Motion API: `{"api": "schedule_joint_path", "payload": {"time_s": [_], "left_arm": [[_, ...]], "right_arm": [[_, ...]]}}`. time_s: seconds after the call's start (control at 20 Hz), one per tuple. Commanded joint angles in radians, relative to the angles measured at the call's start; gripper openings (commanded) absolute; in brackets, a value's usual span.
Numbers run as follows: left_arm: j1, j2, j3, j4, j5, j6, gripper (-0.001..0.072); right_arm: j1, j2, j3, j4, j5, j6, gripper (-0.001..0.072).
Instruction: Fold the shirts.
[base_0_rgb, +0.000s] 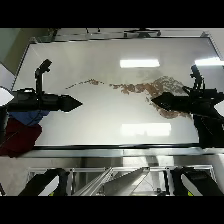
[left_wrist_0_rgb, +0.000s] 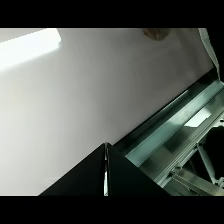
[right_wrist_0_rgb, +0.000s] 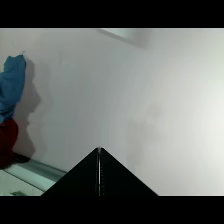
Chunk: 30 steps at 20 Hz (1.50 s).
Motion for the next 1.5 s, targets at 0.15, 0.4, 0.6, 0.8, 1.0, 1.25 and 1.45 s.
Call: {"api": "schedule_joint_path", "payload": {"time_s": [0.15,0.4,0.6,0.8,1.0,1.25,1.45], "left_arm": [[0.001,0.001,0.000,0.001,-0.004,0.000,0.0032],[0.002,0.000,0.000,0.002,0.013,0.000,0.0032],[0.071,0.000,0.000,0.001,0.095,-0.026,0.0349],[0.257,0.000,0.001,0.002,0.097,-0.018,0.0391],[0.490,0.000,0.000,0.040,0.146,0.019,0.0720],[0.735,-0.100,0.000,0.406,0.241,0.019,0.0720],[0.785,-0.302,0.001,0.413,0.384,0.040,0.0720]], "right_arm": [[0.001,-0.001,0.000,0.000,0.000,0.000,0.0014],[0.001,-0.001,0.000,0.000,0.000,0.000,0.0014],[0.001,-0.001,0.000,0.000,0.000,0.000,0.0014],[0.001,-0.001,0.000,0.000,0.000,0.000,0.0014],[0.001,-0.001,0.000,0.000,0.000,0.000,0.0014],[0.001,-0.001,0.000,0.000,0.000,0.000,0.0014],[0.001,-0.001,0.000,0.000,0.000,0.000,0.0014]]}}
